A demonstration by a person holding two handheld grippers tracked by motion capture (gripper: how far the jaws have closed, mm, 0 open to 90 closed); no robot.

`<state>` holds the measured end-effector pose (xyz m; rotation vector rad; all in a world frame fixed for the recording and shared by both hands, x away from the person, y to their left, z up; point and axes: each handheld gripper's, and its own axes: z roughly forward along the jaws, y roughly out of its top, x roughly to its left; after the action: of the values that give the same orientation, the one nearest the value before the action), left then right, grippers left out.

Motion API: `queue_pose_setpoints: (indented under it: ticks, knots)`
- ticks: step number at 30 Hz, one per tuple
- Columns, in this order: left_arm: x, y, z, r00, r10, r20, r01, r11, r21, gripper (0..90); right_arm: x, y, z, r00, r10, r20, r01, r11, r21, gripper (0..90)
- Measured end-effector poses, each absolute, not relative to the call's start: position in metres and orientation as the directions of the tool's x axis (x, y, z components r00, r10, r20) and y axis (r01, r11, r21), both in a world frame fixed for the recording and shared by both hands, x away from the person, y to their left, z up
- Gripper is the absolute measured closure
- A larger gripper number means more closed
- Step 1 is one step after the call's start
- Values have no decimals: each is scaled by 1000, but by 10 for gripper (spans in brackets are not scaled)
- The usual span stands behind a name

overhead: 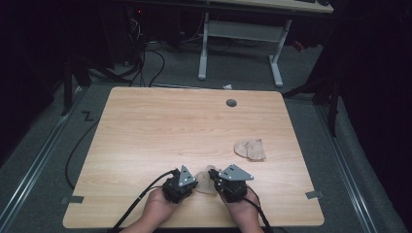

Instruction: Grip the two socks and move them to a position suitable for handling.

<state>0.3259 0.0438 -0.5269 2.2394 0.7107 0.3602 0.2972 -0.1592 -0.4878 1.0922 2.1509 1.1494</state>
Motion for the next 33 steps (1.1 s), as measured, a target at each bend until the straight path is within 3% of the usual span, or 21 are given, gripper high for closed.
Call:
queue_pose_setpoints:
  ticks: [11,21,28,33]
  knots:
    - [326,96,-526,710,702,43,468,-517,717,816,309,-150,-495,-614,787,-56,421,387,821,850]
    - [323,105,-523,700,713,41,475,-507,719,777,311,-175,-504,-570,821,-35,484,370,793,793]
    - [336,108,-514,697,717,23,452,-464,762,746,325,-166,-505,-584,808,-73,472,412,780,866]
    - [349,102,-525,694,719,15,493,-491,718,777,340,-167,-525,-584,810,-58,553,448,702,885]
